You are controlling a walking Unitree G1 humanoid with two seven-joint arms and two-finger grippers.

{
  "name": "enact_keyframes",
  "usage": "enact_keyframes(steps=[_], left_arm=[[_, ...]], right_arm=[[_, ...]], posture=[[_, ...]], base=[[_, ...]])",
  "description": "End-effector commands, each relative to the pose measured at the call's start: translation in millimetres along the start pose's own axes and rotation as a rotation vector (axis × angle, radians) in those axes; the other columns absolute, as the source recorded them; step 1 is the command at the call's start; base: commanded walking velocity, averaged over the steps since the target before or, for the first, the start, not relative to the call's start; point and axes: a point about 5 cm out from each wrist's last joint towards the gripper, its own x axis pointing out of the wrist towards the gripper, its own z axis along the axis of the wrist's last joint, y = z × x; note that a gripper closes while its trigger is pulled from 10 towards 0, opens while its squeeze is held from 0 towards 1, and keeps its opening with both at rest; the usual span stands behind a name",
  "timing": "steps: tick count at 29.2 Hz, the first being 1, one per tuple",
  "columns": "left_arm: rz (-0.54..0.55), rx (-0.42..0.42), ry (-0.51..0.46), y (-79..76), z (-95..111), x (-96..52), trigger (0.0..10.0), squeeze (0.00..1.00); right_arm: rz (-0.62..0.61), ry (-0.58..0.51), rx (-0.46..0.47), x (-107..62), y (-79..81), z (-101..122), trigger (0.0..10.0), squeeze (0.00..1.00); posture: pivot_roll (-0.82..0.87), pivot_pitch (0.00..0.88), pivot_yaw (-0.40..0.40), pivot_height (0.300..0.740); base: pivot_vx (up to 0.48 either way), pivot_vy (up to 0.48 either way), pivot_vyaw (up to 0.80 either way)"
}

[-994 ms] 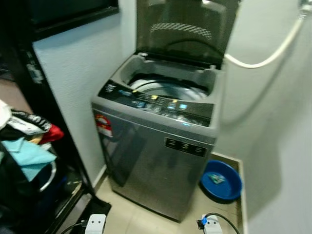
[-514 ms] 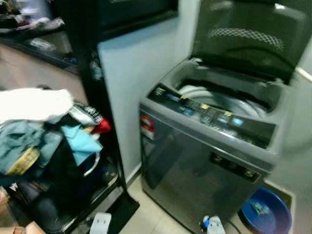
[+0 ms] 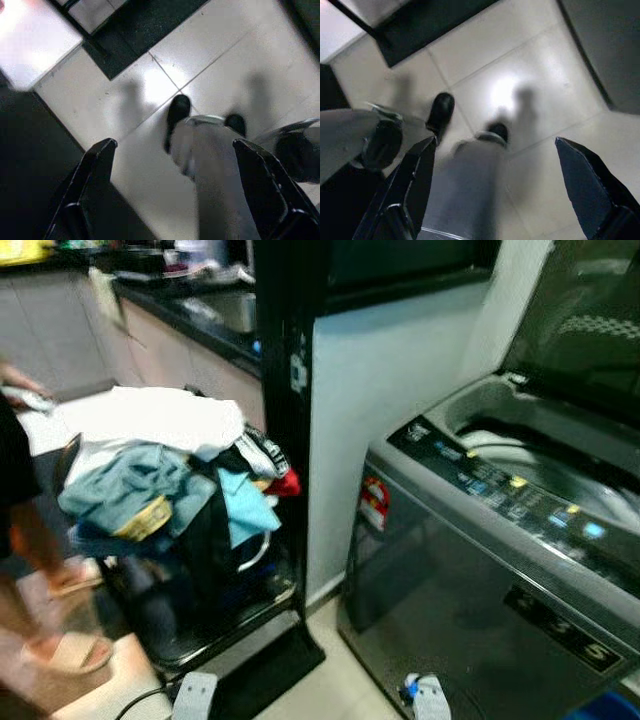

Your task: Clothes washing

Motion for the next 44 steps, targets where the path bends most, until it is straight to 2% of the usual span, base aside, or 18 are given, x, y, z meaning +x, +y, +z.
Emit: enact_keyframes(steps=[1, 14, 17, 20, 21, 23, 25, 27, 30, 32, 33, 34, 37, 38, 39, 41, 42, 44], left_arm=[[0.001, 0.005, 0.008, 1.5, -1, -0.1, 10.0, 0.00], [-0.006, -0.014, 0.008, 0.4, -1, -0.1, 10.0, 0.00], [-0.008, -0.016, 0.009, 0.1, -1, -0.1, 10.0, 0.00], [-0.007, -0.018, 0.009, 0.8, -1, -0.2, 10.0, 0.00], [-0.007, -0.018, 0.009, 0.8, -1, -0.2, 10.0, 0.00], [-0.005, -0.015, 0.010, 1.9, -1, -0.3, 10.0, 0.00], [-0.005, -0.015, 0.010, 1.9, -1, -0.3, 10.0, 0.00], [-0.005, -0.013, 0.011, 2.5, -1, -0.3, 10.0, 0.00], [-0.005, -0.011, 0.011, 3.0, -1, -0.3, 10.0, 0.00], [-0.005, -0.008, 0.009, 3.6, 0, -0.3, 10.0, 0.00], [-0.005, -0.008, 0.009, 3.6, 0, -0.3, 10.0, 0.00], [-0.006, -0.003, 0.008, 3.7, 0, -0.3, 10.0, 0.00], [-0.007, 0.000, 0.008, 3.7, 0, -0.3, 10.0, 0.00], [-0.009, 0.007, 0.008, 4.0, 1, -0.3, 10.0, 0.00], [-0.009, 0.007, 0.008, 4.0, 1, -0.3, 10.0, 0.00], [-0.011, 0.025, 0.008, 4.8, 1, -0.5, 10.0, 0.00], [-0.011, 0.029, 0.008, 5.1, 1, -0.5, 10.0, 0.00], [-0.011, 0.031, 0.009, 5.2, 1, -0.6, 10.0, 0.00]], right_arm=[[0.002, -0.007, 0.005, 0.7, 2.0, 2, 10.0, 0.00], [0.061, -0.069, -0.063, 2.0, 7.4, 14, 10.0, 0.00], [0.121, -0.160, -0.004, 2.8, 11.9, 31, 10.0, 0.00], [0.181, -0.325, 0.108, 0.8, 11.0, 65, 10.0, 0.00], [0.181, -0.325, 0.108, 0.8, 11.0, 65, 10.0, 0.00], [0.235, -0.467, 0.138, -4.2, 9.7, 97, 10.0, 0.00], [0.235, -0.467, 0.138, -4.2, 9.7, 97, 10.0, 0.00], [0.277, -0.549, 0.135, -8.7, 9.9, 115, 10.0, 0.00], [0.303, -0.602, 0.126, -12.2, 10.5, 127, 10.0, 0.00], [0.362, -0.713, 0.106, -20.6, 13.9, 150, 10.0, 0.00], [0.362, -0.713, 0.106, -20.6, 13.9, 150, 10.0, 0.00], [0.422, -0.797, 0.110, -28.4, 17.9, 167, 10.0, 0.00], [0.469, -0.856, 0.114, -34.4, 20.5, 178, 10.0, 0.00], [0.520, -0.967, 0.115, -48.2, 24.4, 201, 10.0, 0.00], [0.520, -0.967, 0.115, -48.2, 24.4, 201, 10.0, 0.00], [0.554, -1.172, 0.085, -81.6, 33.1, 248, 10.0, 0.00], [0.563, -1.232, 0.080, -93.2, 36.4, 260, 10.0, 0.00], [0.567, -1.258, 0.079, -98.3, 37.7, 265, 10.0, 0.00]], posture=[[0.05, 0.022, -0.039, 0.740], [0.05, 0.026, -0.039, 0.740], [0.05, 0.027, -0.040, 0.740], [0.05, 0.028, -0.036, 0.740], [0.05, 0.028, -0.036, 0.740], [0.04, 0.028, -0.032, 0.740], [0.04, 0.028, -0.032, 0.740], [0.04, 0.028, -0.028, 0.740], [0.04, 0.028, -0.026, 0.740], [0.04, 0.028, -0.023, 0.740], [0.04, 0.028, -0.023, 0.740], [0.04, 0.029, -0.021, 0.740], [0.04, 0.029, -0.021, 0.740], [0.04, 0.030, -0.014, 0.740], [0.04, 0.030, -0.014, 0.740], [0.03, 0.026, -0.014, 0.740], [0.03, 0.025, -0.015, 0.740], [0.03, 0.025, -0.015, 0.740]], base=[[0.000, 0.000, 0.80], [0.000, 0.000, 0.79], [0.000, 0.000, 0.00], [0.000, 0.000, 0.00], [0.000, 0.000, 0.00], [0.000, 0.000, 0.00], [0.000, 0.000, 0.00], [0.000, 0.000, 0.00], [0.000, 0.000, 0.00], [0.000, 0.000, 0.00], [0.000, 0.000, 0.00], [0.000, 0.000, 0.00], [0.000, 0.000, 0.00], [0.000, 0.000, 0.00], [0.000, 0.000, 0.00], [0.000, 0.000, 0.00], [0.000, 0.000, 0.00], [0.000, 0.000, 0.00]])
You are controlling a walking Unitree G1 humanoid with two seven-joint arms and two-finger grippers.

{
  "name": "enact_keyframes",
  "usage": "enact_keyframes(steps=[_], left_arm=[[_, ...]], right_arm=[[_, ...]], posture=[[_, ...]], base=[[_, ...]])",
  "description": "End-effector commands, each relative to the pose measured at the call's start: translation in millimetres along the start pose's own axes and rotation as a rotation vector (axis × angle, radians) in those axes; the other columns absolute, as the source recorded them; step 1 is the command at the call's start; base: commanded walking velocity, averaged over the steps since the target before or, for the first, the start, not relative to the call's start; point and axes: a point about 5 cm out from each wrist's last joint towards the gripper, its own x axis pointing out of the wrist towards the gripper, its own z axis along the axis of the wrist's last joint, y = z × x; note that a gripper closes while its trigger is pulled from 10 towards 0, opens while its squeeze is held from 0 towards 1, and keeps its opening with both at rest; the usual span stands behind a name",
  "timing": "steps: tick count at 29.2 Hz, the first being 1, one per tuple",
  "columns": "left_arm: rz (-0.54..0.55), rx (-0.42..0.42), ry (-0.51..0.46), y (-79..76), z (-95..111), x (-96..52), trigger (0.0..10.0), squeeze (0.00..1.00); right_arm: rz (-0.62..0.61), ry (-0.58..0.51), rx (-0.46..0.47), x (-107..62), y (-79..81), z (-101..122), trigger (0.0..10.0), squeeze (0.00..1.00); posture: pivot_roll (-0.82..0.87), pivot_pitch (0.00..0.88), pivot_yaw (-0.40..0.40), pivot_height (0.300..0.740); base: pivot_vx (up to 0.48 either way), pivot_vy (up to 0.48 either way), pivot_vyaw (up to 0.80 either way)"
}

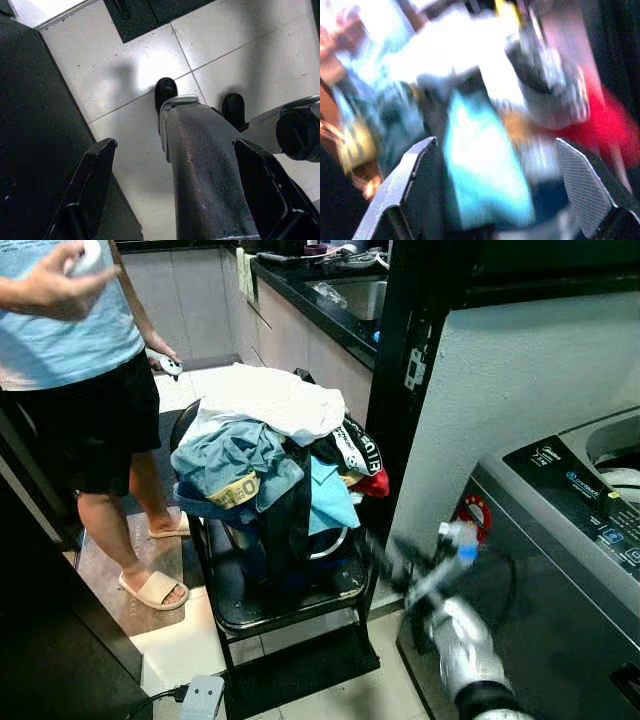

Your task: Clothes washing

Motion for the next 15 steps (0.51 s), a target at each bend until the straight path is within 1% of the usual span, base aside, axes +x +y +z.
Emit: enact_keyframes(steps=[1, 2, 3, 4, 6, 8, 10, 11, 15], left_arm=[[0.007, 0.012, 0.011, 4.4, -3, -1.0, 10.0, 0.00], [0.006, 0.015, 0.009, 4.5, -2, -1.0, 10.0, 0.00], [0.006, 0.015, 0.009, 4.5, -2, -1.0, 10.0, 0.00], [0.002, 0.017, 0.004, 3.9, -1, -0.7, 10.0, 0.00], [0.002, 0.017, 0.004, 3.9, -1, -0.7, 10.0, 0.00], [-0.001, 0.016, 0.001, 2.9, 0, -0.5, 10.0, 0.00], [-0.001, 0.016, 0.001, 2.9, 0, -0.5, 10.0, 0.00], [-0.003, 0.018, 0.002, 2.4, 0, -0.4, 10.0, 0.00], [-0.005, 0.020, 0.002, 2.0, 0, -0.4, 10.0, 0.00]], right_arm=[[-0.022, 0.000, 0.028, -4.6, -0.6, -3, 10.0, 0.00], [0.000, -0.030, -0.007, 3.7, 5.2, 6, 10.0, 0.00], [0.000, -0.030, -0.007, 3.7, 5.2, 6, 10.0, 0.00], [0.058, -0.091, -0.062, 19.3, 20.2, 24, 10.0, 0.00], [0.058, -0.091, -0.062, 19.3, 20.2, 24, 10.0, 0.00], [0.102, -0.115, -0.098, 26.7, 31.0, 32, 10.0, 0.00], [0.102, -0.115, -0.098, 26.7, 31.0, 32, 10.0, 0.00], [0.114, -0.114, -0.108, 28.8, 34.6, 33, 10.0, 0.00], [0.117, -0.105, -0.114, 30.1, 39.8, 34, 10.0, 0.00]], posture=[[0.03, 0.025, -0.015, 0.740], [0.04, 0.023, -0.018, 0.740], [0.04, 0.023, -0.018, 0.740], [0.04, 0.020, -0.020, 0.740], [0.04, 0.020, -0.020, 0.740], [0.04, 0.016, -0.024, 0.740], [0.04, 0.016, -0.024, 0.740], [0.04, 0.014, -0.023, 0.740], [0.04, 0.013, -0.024, 0.740]], base=[[0.000, 0.000, 0.00], [0.000, 0.000, 0.00], [0.000, 0.000, 0.00], [0.000, 0.000, 0.80], [0.000, 0.000, 0.80], [0.000, 0.000, 0.80], [0.000, 0.000, 0.80], [0.000, 0.000, 0.80], [0.000, 0.000, 0.80]])
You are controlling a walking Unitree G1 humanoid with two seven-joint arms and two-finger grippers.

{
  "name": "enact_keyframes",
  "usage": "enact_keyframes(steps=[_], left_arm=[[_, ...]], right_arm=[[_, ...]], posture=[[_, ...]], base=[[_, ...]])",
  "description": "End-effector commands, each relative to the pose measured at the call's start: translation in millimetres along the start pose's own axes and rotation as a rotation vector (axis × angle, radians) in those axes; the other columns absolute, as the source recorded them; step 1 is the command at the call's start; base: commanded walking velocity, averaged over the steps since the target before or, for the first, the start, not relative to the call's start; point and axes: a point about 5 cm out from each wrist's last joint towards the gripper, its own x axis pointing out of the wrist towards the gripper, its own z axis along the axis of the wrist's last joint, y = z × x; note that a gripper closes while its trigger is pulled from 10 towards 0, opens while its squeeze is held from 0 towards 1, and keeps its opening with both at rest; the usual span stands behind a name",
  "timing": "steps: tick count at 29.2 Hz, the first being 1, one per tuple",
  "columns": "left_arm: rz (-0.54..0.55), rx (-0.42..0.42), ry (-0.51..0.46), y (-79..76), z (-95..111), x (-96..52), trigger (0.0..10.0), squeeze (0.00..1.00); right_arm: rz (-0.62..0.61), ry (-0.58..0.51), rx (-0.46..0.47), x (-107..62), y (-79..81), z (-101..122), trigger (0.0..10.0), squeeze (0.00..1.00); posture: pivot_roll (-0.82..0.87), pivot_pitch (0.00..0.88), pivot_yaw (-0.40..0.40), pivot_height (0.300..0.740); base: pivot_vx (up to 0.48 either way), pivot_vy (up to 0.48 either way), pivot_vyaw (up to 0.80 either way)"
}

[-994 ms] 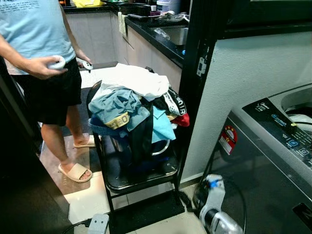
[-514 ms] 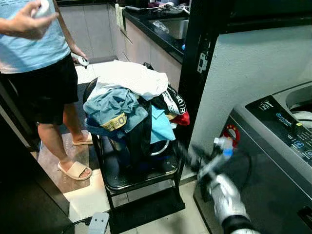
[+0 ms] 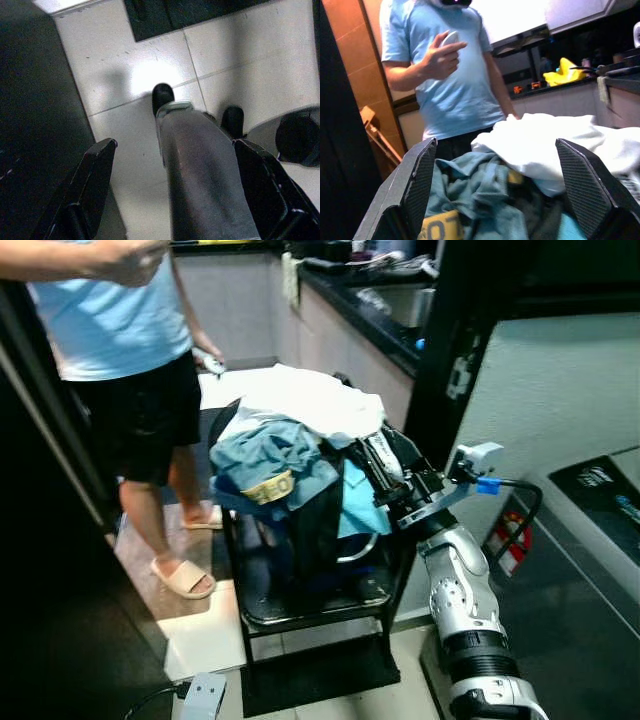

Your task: Clothes washing

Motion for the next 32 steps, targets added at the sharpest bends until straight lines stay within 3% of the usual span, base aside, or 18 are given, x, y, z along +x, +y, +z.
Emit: enact_keyframes(steps=[1, 7, 14, 32], left_arm=[[0.006, 0.007, 0.020, 4.1, -6, -1.5, 10.0, 0.00], [-0.015, 0.008, 0.015, 3.7, -6, -1.7, 10.0, 0.00], [-0.038, -0.002, 0.010, 2.6, -5, -1.8, 10.0, 0.00], [-0.075, 0.006, 0.011, -1.5, -6, -1.6, 10.0, 0.00]], right_arm=[[0.020, 0.002, 0.003, 5.8, 7.8, 1, 10.0, 0.00], [-0.072, 0.049, -0.086, 18.0, 12.2, 4, 10.0, 0.00], [-0.090, 0.043, -0.127, 23.7, 17.5, 6, 10.0, 0.00], [-0.087, 0.022, -0.184, 34.3, 29.4, 19, 10.0, 0.00]], posture=[[0.04, 0.013, -0.024, 0.740], [0.04, 0.018, -0.019, 0.740], [0.04, 0.019, -0.019, 0.740], [0.04, 0.020, -0.020, 0.740]], base=[[0.000, 0.000, 0.79], [0.000, 0.000, 0.11], [0.000, 0.000, 0.00], [0.369, 0.000, 0.00]])
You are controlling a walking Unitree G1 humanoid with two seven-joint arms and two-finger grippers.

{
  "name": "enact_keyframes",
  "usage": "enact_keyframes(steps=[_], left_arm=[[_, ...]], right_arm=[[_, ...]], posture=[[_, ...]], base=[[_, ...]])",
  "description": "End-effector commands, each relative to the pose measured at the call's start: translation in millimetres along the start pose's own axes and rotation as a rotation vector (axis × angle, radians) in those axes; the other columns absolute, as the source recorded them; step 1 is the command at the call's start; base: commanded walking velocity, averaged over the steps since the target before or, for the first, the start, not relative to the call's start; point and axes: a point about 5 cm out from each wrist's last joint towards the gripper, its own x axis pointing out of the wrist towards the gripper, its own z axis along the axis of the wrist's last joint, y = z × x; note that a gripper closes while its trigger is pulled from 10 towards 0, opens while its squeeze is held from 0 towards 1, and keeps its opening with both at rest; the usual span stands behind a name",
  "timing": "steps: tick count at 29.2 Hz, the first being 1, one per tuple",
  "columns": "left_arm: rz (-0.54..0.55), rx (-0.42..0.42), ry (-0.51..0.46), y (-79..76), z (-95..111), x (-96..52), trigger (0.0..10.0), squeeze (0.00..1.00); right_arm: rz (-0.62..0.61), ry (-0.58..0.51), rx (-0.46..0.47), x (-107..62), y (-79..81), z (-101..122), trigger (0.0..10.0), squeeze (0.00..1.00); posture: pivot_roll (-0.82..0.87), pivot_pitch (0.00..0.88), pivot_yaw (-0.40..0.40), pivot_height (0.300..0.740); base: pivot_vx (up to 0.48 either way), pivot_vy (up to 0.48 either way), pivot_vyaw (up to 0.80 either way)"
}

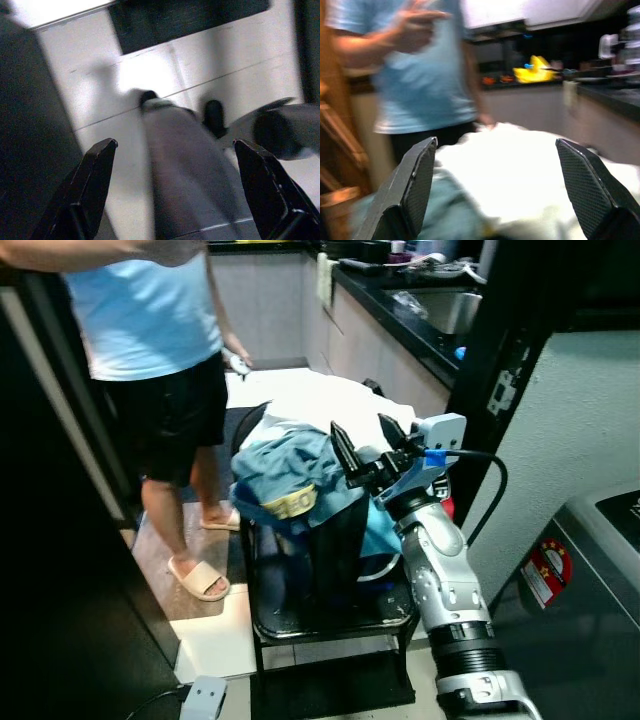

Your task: Clothes washing

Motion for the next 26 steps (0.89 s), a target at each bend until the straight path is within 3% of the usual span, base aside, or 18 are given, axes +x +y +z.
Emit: enact_keyframes(steps=[1, 11, 22, 25, 26], left_arm=[[0.009, 0.005, 0.007, 4.9, -2, -1.5, 10.0, 0.00], [0.022, -0.004, 0.008, 5.6, -3, -1.7, 10.0, 0.00], [0.015, -0.018, 0.011, 4.1, -3, -1.3, 10.0, 0.00], [0.012, -0.018, 0.013, 3.3, -3, -1.1, 10.0, 0.00], [0.012, -0.018, 0.013, 3.3, -3, -1.1, 10.0, 0.00]], right_arm=[[0.030, -0.008, 0.015, 4.0, 9.9, 2, 10.0, 0.00], [0.068, -0.038, 0.024, 9.2, 20.0, 14, 10.0, 0.00], [0.153, -0.052, 0.038, 16.8, 29.5, 34, 10.0, 0.00], [0.228, 0.041, -0.110, 19.0, 27.4, 41, 10.0, 0.00], [0.228, 0.041, -0.110, 19.0, 27.4, 41, 10.0, 0.00]], posture=[[0.04, 0.020, -0.020, 0.740], [0.04, 0.023, -0.022, 0.740], [0.04, 0.020, -0.026, 0.740], [0.04, 0.015, -0.029, 0.740], [0.04, 0.015, -0.029, 0.740]], base=[[0.420, 0.000, 0.00], [0.396, 0.000, 0.00], [0.000, 0.000, 0.00], [0.000, 0.000, 0.00], [0.000, 0.000, 0.00]])
